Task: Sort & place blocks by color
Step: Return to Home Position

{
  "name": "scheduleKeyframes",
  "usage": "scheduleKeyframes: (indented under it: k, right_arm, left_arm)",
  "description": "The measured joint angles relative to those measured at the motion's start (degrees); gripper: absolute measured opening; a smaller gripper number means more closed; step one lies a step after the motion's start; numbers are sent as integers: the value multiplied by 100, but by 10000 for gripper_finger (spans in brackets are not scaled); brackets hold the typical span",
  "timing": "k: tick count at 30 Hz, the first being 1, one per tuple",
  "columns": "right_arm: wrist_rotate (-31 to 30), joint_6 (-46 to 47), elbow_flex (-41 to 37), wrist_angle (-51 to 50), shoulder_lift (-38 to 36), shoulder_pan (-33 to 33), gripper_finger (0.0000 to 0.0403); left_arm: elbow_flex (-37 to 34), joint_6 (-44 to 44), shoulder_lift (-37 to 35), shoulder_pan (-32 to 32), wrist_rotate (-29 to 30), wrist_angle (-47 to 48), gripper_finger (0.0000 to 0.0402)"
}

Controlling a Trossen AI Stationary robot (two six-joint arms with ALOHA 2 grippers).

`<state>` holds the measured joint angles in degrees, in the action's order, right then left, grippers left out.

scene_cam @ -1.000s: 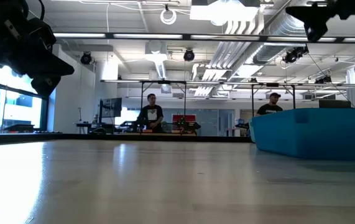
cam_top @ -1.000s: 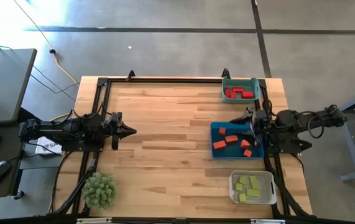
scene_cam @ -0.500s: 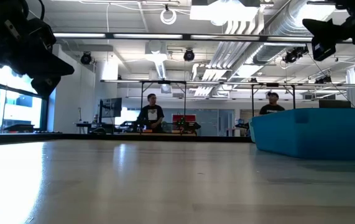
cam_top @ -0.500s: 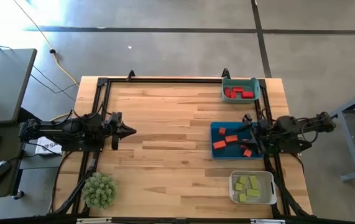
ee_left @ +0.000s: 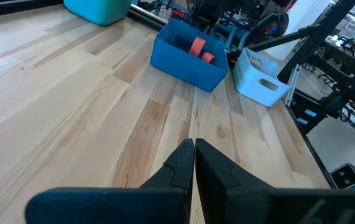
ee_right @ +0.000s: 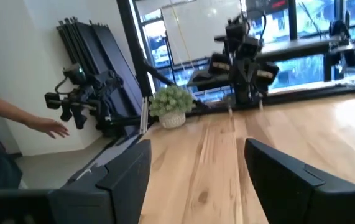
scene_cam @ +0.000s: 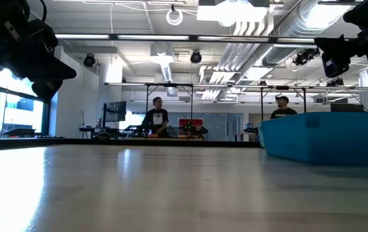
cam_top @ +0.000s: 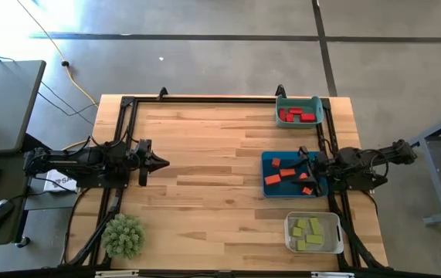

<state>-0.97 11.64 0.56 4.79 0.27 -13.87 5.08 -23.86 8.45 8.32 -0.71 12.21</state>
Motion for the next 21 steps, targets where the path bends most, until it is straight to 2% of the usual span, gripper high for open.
scheduleKeyframes:
  k: [9, 21]
  right_arm:
    - [-2, 784, 0, -368, 2, 0, 247]
    - [-2, 782, -2, -368, 2, 0, 247]
  left_arm:
    - [0, 1, 0, 2, -2, 0, 5]
    - [0, 1, 0, 2, -9, 0, 5]
